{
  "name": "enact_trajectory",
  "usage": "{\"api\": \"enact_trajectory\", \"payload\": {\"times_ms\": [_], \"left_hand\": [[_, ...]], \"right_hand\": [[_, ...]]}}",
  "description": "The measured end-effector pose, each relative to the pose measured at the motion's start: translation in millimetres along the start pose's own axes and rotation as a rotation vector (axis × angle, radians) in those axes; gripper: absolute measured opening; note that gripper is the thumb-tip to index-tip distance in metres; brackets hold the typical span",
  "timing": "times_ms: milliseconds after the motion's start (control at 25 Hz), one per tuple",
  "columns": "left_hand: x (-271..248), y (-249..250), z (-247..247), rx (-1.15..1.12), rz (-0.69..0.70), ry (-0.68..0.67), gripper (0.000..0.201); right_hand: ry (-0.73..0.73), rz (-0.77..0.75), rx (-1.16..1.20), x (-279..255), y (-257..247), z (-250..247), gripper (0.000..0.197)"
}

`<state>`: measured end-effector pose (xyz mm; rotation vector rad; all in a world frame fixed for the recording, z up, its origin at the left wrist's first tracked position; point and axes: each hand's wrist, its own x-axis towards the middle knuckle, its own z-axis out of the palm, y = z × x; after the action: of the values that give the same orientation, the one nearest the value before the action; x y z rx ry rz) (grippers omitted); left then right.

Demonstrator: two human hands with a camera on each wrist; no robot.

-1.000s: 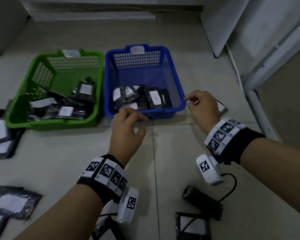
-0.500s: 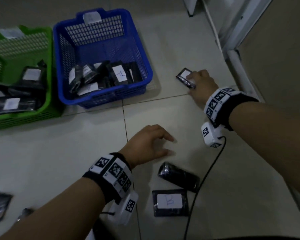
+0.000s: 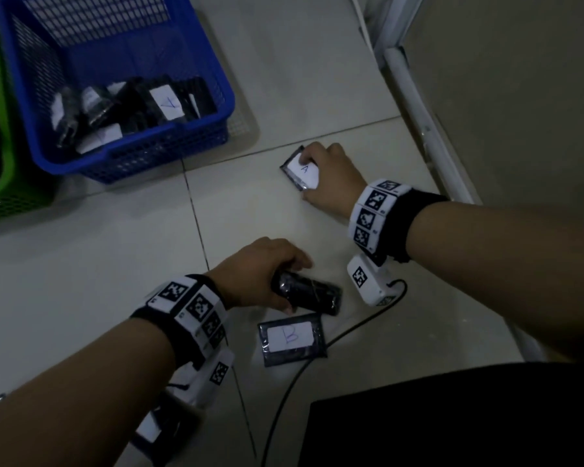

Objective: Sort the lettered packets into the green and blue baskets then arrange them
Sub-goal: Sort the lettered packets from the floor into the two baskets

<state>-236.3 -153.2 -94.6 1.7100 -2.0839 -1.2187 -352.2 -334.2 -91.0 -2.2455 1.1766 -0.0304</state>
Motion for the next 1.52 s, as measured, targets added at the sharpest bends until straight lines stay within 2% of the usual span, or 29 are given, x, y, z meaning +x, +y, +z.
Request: {"api": "enact_trajectory", "payload": {"times_ms": [200,280,400,480,560,680,760,800,1000,1160,1240,1320,1400,1520], "left_hand": [[-3.6,-1.0,-8.8,-0.045,0.025,0.018,0.058],[-10.8,-2.0,-17.6,-0.162,-0.031,0.029,0.051],[-20.3,-9.4,-31.7,-0.474,-0.197,0.140,0.037],[-25.9,-10.2,-40.3,-0.857,-0.329,0.265,0.023],[-31.5,-9.3,-48.6,-1.183,-0.402,0.378,0.025],[-39.9,-17.0,-59.4,-1.399,-0.369,0.480,0.032],[-42.9,-21.0,-64.5,-1.429,-0.332,0.566,0.018],[-44.7,-21.3,-68.0,-1.429,-0.321,0.611,0.009],[-57.5,-27.5,-82.8,-1.253,-0.345,0.814,0.014],[-65.5,-38.7,-113.4,-0.876,-0.356,1.200,0.024],[-65.7,-48.4,-135.3,-0.722,-0.363,1.329,0.027],[-63.2,-65.2,-155.7,-0.541,-0.461,1.318,0.027],[-58.8,-80.0,-170.1,-0.363,-0.536,1.243,0.030],[-49.3,-88.6,-179.4,-0.181,-0.543,1.161,0.033]], "right_hand": [[-0.051,0.052,0.021,-13.5,-10.8,-13.4,0.054],[-0.050,0.050,0.041,-17.8,-13.5,-17.7,0.054],[-0.017,0.016,0.103,-22.3,-18.6,-22.2,0.051],[0.022,-0.008,0.171,-24.0,-25.1,-22.5,0.049],[0.064,-0.037,0.241,-23.6,-33.1,-20.5,0.045],[0.110,-0.087,0.336,-18.2,-49.5,-12.3,0.040],[0.128,-0.102,0.383,-14.3,-60.5,-6.6,0.039],[0.137,-0.104,0.403,-11.9,-66.6,-4.8,0.038],[0.200,-0.188,0.490,-1.7,-94.6,-0.3,0.037],[0.239,-0.242,0.495,21.0,-128.4,-5.6,0.034],[0.231,-0.250,0.469,40.5,-148.2,-10.2,0.030],[0.175,-0.201,0.376,65.5,-163.4,-11.3,0.028],[0.094,-0.152,0.245,89.5,-168.1,-7.5,0.029],[-0.025,-0.141,0.075,106.6,-166.0,-1.4,0.037]]}}
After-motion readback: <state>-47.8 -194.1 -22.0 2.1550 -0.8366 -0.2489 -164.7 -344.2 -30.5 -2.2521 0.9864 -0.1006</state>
